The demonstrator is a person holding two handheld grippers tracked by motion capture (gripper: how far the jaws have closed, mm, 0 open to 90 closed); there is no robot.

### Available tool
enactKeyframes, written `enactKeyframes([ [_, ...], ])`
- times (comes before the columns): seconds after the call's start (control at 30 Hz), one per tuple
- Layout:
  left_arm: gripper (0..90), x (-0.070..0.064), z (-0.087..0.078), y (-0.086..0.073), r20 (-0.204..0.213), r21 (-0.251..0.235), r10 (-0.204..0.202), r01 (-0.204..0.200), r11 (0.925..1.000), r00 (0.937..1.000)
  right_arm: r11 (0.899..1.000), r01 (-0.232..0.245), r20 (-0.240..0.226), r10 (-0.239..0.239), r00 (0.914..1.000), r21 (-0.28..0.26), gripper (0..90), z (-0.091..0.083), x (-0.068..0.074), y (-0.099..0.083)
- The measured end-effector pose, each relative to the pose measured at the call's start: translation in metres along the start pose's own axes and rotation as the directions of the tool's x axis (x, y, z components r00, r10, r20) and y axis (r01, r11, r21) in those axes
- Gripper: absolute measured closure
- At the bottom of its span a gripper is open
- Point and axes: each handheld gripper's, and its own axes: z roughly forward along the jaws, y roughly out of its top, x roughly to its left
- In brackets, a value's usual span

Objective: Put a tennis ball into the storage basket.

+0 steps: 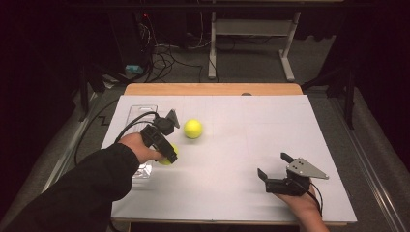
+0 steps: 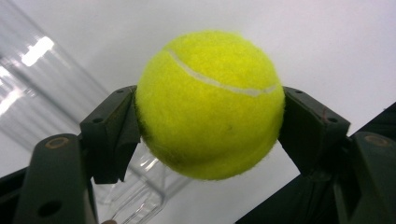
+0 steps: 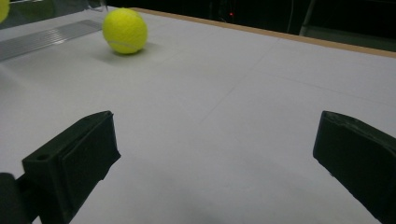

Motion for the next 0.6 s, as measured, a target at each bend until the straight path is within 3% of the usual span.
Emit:
enactKeyframes([
  [0.27,26.8,0.028,-0.016,-0.02,-0.035,-0.002,-0.063,0.063,0.998,0.9974,1.0,-0.006,0.026,0.006,0.9997,0.002,0.0,-0.012,-0.012,-0.006],
  [0.6,26.8,0.065,-0.027,-0.037,-0.074,-0.003,-0.156,0.156,0.9878,0.9851,1.0,0.004,0.026,-0.004,0.9997,0.006,0.0,-0.012,-0.011,-0.006],
])
